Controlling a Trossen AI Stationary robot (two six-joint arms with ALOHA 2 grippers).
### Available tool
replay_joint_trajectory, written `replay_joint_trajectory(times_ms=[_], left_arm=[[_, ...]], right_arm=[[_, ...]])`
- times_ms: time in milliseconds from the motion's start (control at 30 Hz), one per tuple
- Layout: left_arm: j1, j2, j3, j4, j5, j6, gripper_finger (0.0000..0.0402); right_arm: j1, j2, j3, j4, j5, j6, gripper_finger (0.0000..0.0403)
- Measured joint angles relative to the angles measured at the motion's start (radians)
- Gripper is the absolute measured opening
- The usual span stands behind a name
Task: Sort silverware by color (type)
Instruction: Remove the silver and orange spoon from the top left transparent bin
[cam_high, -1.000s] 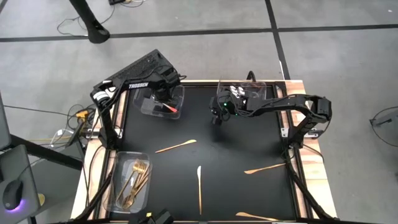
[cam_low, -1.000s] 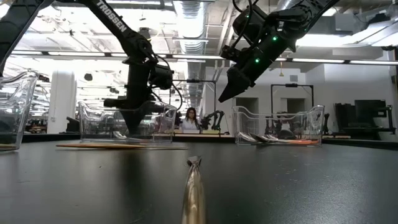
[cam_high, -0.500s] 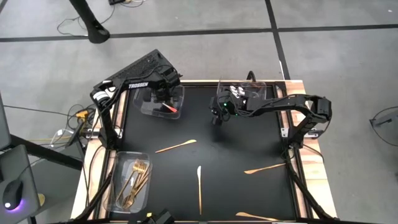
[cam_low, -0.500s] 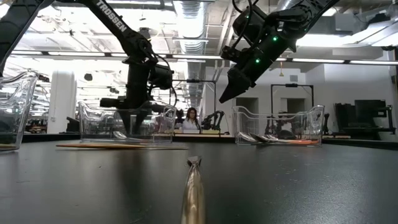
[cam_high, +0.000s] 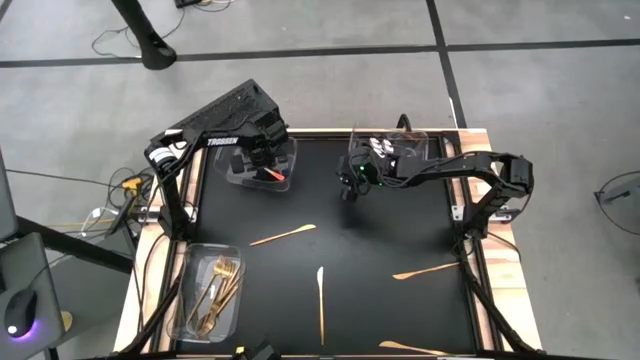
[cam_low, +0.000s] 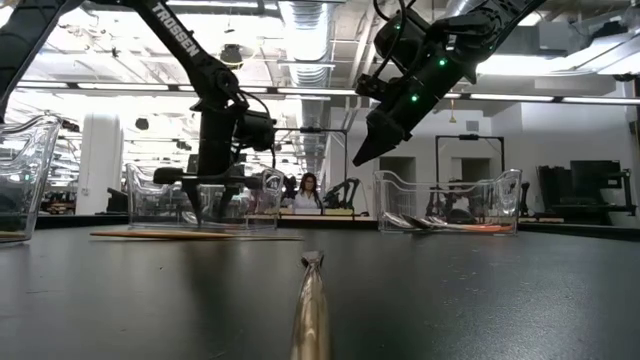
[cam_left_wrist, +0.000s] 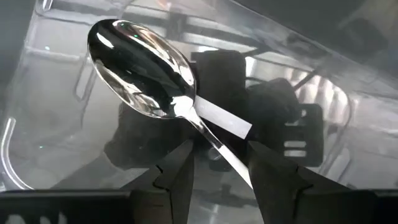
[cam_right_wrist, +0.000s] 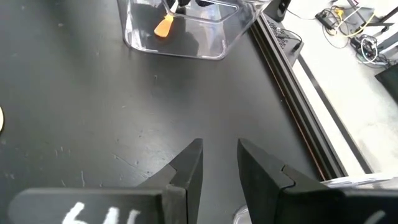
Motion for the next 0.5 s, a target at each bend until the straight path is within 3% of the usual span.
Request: replay_joint_trajectory(times_ms=[167, 367, 500], left_arm=[[-0.003, -0.006, -0.060, 0.056, -0.024, -0.028, 0.0110], [-0.013, -0.009, -0.095, 0.094, -0.051, -0.028, 0.0016], [-0.034, -0.007, -0.099, 0.106, -0.107, -0.045, 0.0008]], right_arm=[[0.000, 0.000, 0.000, 0.001, 0.000, -0.004, 0.0123], [0.000, 0.000, 0.000, -0.005, 0.000, -0.010, 0.0123], [0.000, 0.000, 0.000, -0.008, 0.000, -0.011, 0.0123]])
